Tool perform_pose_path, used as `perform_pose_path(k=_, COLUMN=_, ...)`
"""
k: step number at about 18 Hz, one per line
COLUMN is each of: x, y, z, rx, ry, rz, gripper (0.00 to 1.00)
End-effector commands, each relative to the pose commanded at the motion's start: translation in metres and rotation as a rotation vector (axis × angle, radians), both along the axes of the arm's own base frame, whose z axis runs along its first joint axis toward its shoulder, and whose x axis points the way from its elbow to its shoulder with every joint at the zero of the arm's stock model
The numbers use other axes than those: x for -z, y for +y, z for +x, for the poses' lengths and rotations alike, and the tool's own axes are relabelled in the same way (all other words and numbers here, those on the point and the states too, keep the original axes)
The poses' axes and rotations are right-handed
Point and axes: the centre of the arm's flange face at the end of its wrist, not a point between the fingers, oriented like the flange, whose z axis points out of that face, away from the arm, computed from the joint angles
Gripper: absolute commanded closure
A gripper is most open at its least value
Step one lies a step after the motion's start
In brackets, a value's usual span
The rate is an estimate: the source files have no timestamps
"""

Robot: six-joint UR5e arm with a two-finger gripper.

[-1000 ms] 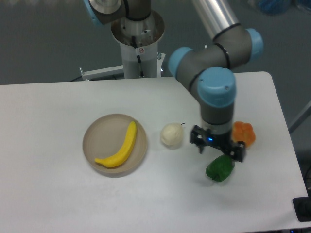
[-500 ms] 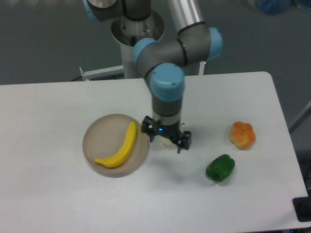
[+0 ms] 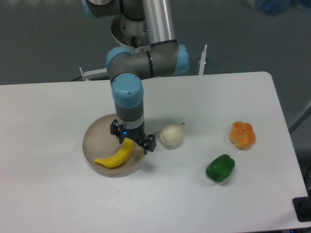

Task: Pick up the banana from the plate
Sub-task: 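Lower the gripper and close it around the banana's middle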

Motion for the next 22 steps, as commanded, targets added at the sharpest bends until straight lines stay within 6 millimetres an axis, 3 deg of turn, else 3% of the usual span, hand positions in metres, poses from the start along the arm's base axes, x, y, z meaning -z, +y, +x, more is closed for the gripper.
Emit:
perform_pose_path(k=7, x=0.024, y=-0.006, z=0.013, rx=0.014, ry=-0.016, rz=-0.042, gripper=0.0)
perform_pose_path(k=10, x=0.023, y=-0.006, z=0.014, rx=0.015, ry=-0.011, rz=-0.031, gripper=0.0)
perform_pose_path(k=11, x=0.024, y=-0.005, z=0.015, rx=0.018, ry=-0.011, rz=-0.031, gripper=0.04)
perform_pose_path(k=12, x=0.025, y=-0.005, z=0.015, rx=0.018, ry=-0.011, rz=-0.032, gripper=0.16)
perform_pose_path(k=13, x=0.025, y=-0.005, z=0.015, rx=0.018, ry=-0.011, rz=-0.032, gripper=0.34)
perform_pose_path(k=15, x=0.024, y=-0.005, z=0.015, rx=0.02, ry=-0.011, rz=-0.032, gripper=0.56)
perform_pose_path(k=18, x=0.023, y=-0.005, z=0.015, rx=0.021, ry=-0.01, rz=-0.029, gripper=0.68)
perform_pose_path(k=22, x=0.017, y=-0.004, z=0.014, rx=0.024, ry=-0.005, rz=-0.02, gripper=0.75)
